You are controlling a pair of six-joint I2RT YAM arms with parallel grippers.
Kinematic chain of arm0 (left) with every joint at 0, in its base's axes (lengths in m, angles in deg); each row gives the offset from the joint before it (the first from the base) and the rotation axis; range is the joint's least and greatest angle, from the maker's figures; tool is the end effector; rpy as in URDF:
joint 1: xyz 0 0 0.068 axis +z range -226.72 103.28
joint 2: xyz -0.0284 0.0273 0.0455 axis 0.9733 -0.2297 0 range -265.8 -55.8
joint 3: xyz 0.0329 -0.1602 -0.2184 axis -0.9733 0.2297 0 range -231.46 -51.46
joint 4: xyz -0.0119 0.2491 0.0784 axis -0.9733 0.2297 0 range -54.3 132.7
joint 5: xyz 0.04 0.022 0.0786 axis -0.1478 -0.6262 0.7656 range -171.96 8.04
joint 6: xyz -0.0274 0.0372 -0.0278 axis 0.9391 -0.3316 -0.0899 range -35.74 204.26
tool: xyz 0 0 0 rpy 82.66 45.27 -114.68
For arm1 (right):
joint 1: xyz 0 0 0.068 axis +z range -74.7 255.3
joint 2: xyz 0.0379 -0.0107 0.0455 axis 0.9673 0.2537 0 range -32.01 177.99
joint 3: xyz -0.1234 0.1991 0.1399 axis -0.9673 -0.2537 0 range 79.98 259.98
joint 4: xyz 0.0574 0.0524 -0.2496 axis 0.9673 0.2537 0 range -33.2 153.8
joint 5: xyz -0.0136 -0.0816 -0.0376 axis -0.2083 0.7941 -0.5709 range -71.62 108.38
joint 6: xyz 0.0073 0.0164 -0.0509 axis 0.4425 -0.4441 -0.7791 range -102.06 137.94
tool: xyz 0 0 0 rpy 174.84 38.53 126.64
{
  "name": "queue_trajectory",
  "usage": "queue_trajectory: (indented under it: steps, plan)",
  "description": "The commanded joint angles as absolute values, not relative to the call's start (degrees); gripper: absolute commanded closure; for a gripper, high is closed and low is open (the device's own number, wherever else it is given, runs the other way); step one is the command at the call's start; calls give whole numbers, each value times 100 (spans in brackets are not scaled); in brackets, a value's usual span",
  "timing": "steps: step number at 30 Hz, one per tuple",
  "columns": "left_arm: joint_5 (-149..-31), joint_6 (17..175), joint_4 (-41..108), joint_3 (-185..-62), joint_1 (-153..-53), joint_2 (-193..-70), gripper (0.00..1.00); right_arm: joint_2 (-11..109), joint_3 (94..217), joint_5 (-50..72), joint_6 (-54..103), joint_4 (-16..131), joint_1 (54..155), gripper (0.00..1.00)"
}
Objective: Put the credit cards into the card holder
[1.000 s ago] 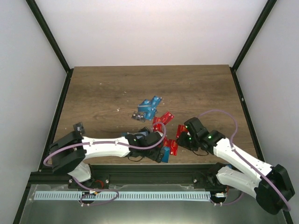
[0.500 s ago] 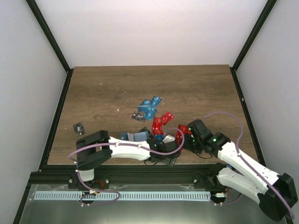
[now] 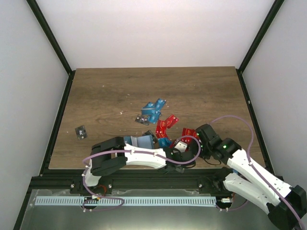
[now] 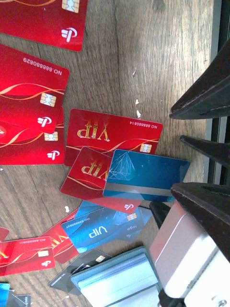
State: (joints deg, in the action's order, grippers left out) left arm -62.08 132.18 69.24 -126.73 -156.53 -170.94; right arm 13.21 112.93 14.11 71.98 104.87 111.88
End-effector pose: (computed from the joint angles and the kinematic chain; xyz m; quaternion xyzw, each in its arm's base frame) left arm 0.0808 -0.3810 0.1386 0.2438 0.9440 -0.0524 0.2160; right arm 0.1110 0.0857 0.2122 0.1372 0.9563 0.2072 0.1543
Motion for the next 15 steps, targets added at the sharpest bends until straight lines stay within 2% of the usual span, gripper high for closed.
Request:
queue_trajectory:
  steps: [1, 5, 9, 15]
  plan:
    - [-6236, 13266, 7144, -12582, -15678, -17391, 19, 1083, 11494, 1589, 7055, 10683, 11222, 61]
    - [-6380, 13239, 7032, -12449, -15685, -17444, 30, 966, 11479, 1581, 6999, 10727, 11219, 61]
    - [-6510, 13273, 6924, -12250, -15726, -17444, 36, 834, 11402, 1492, 6981, 10750, 11222, 61]
    - [-6832, 13366, 6652, -11680, -15872, -17051, 39, 651, 11442, 1333, 6930, 10699, 11222, 61]
